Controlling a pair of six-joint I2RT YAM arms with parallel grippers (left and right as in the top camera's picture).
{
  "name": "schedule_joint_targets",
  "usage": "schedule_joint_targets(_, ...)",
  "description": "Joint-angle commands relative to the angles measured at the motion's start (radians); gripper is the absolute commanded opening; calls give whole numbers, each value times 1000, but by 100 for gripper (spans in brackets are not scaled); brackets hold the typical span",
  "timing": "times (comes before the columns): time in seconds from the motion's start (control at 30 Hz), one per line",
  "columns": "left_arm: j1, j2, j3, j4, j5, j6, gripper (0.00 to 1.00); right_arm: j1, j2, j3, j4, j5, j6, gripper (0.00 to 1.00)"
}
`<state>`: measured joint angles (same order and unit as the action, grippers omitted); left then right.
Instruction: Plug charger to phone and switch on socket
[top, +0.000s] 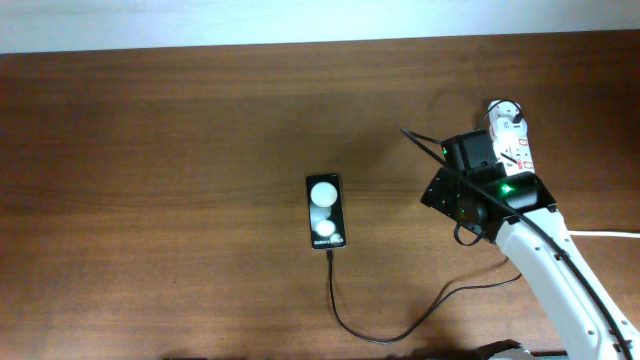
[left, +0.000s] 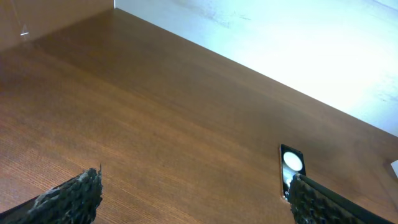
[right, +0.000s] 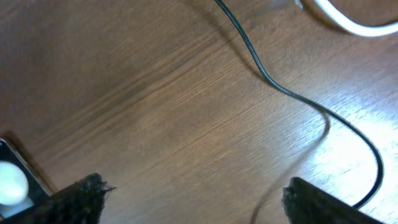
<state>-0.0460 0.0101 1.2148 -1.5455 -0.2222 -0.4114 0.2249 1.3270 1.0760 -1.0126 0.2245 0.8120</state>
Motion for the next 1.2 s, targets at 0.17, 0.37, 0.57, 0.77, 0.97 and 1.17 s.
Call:
schedule_joint_targets(0.17,5,3,3,-2,-220,-2,99,-303,-10,146,82,19,5,4)
schedule_joint_targets(0.37,5,3,3,-2,-220,-2,99,-504,70,233,303,-56,88,4)
schedule_joint_targets(0.57,5,3,3,-2,-220,-2,99,-580,468,558,172,-60,-153,4)
schedule_joint_targets(0.77,5,3,3,-2,-220,-2,99,-580,715,576,168,-142,-169,4)
schedule_joint_targets(0.97,5,3,3,-2,-220,-2,99,-579,809,575,250,-143,-173,4)
schedule_joint_targets(1.17,5,3,3,-2,-220,-2,99,-578,814,575,301,-183,-173,4)
